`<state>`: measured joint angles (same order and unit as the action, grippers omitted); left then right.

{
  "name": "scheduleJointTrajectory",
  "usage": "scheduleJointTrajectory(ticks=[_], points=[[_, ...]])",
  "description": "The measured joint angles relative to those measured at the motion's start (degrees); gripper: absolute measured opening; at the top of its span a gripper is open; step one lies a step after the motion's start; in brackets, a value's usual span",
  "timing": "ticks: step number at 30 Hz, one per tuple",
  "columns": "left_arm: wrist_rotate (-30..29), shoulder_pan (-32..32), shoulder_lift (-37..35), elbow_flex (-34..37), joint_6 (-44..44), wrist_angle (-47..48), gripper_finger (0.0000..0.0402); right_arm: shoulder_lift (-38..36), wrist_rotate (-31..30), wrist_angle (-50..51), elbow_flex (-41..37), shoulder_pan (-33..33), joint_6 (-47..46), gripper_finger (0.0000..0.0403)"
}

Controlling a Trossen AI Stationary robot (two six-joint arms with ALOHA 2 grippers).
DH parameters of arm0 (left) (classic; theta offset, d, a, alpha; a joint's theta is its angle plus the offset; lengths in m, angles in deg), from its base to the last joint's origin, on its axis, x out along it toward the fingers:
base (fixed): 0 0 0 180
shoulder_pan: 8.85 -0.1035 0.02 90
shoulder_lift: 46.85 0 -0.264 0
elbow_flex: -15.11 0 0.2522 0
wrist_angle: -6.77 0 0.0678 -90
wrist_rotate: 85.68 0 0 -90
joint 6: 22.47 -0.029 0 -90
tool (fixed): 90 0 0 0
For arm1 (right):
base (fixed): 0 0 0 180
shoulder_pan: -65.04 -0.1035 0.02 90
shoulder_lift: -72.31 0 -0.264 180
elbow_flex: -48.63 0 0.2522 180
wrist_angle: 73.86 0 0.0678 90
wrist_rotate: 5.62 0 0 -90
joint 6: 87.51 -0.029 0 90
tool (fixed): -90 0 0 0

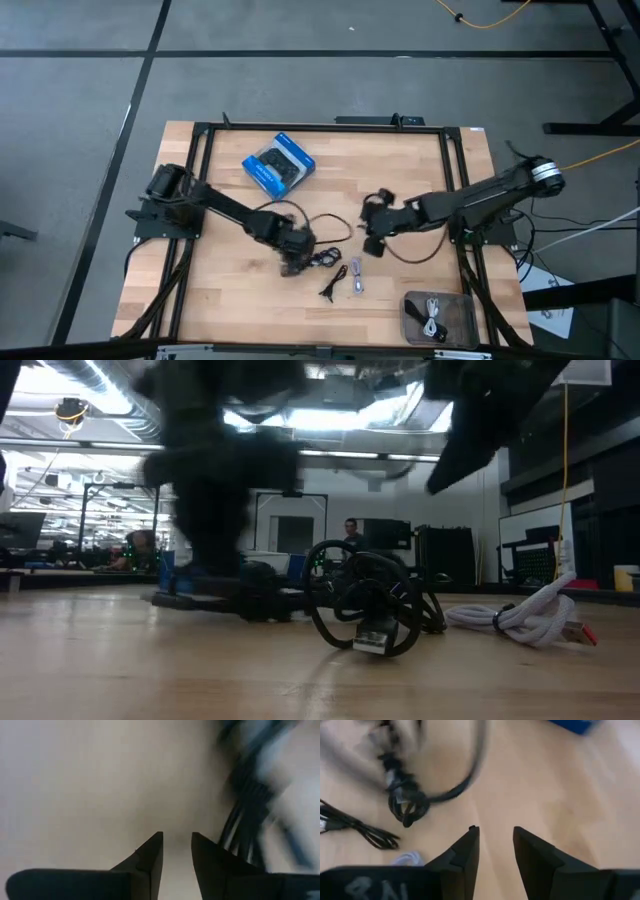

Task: Pick and place USB-C Cables
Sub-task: Put the bottom black charger cable into the black bin

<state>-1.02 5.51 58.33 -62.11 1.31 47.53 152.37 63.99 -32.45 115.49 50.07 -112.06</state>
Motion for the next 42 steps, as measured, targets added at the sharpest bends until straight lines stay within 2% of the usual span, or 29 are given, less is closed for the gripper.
scheduleJointTrajectory(ticks=[2,4,6,8,10,13,16,20,23,26,29,34,37,40,42], points=[[3.7,-0.9,1.6,-0.3,-3.9,-11.6,0.0093,-3.6,-2.9,3.5,0.0,-0.3,-2.5,0.0124],[4.9,-1.5,2.6,-2.1,-8.8,-21.2,0.0093,-7.6,-5.4,7.9,0.0,-0.6,-4.5,0.0124],[3.7,-1.9,2.7,-5.3,-12.8,-23.0,0.0093,-11.3,-7.1,9.8,0.0,-1.1,-7.0,0.0124],[3.0,-2.4,2.8,-8.6,-15.0,-17.3,0.0093,-14.7,-7.6,12.7,0.0,-1.7,-8.3,0.0124],[3.4,-2.4,2.8,-12.0,-15.2,-7.5,0.0093,-17.4,-7.6,13.8,0.0,-3.1,-8.8,0.0124],[10.2,-1.0,2.6,-15.6,-13.9,2.1,0.0093,-20.0,-7.0,17.2,0.0,-5.1,-10.8,0.0124],[18.6,1.3,4.1,-15.7,-10.1,2.8,0.0093,-21.0,-7.7,21.6,0.0,-6.7,-12.8,0.0124],[22.8,4.2,8.0,-15.8,-3.4,2.4,0.0093,-21.1,-10.0,24.6,0.0,-7.9,-14.5,0.0124],[22.7,5.7,12.0,-16.3,-0.3,-0.3,0.0093,-21.1,-11.0,25.5,0.0,-8.7,-15.1,0.0124],[19.3,6.1,15.2,-19.0,-0.8,-2.4,0.0093,-21.1,-11.5,25.5,0.0,-9.2,-14.2,0.0124],[15.1,4.1,18.7,-23.8,-5.5,-2.6,0.0093,-21.1,-11.5,25.6,0.0,-9.3,-14.1,0.0124],[12.8,0.1,24.3,-33.9,-15.1,-2.9,0.0093,-21.1,-11.2,26.0,0.0,-9.3,-14.2,0.0124],[8.8,-1.8,26.1,-39.5,-20.0,-3.0,0.0093,-21.1,-11.1,26.4,0.0,-9.3,-14.4,0.0124],[7.5,-2.7,26.1,-42.7,-22.5,-0.7,0.0093,-21.1,-11.1,26.8,0.0,-9.3,-14.5,0.0124],[8.0,-2.6,25.3,-44.4,-22.5,6.7,0.0093,-21.1,-11.4,27.4,0.0,-9.3,-15.2,0.0124]])
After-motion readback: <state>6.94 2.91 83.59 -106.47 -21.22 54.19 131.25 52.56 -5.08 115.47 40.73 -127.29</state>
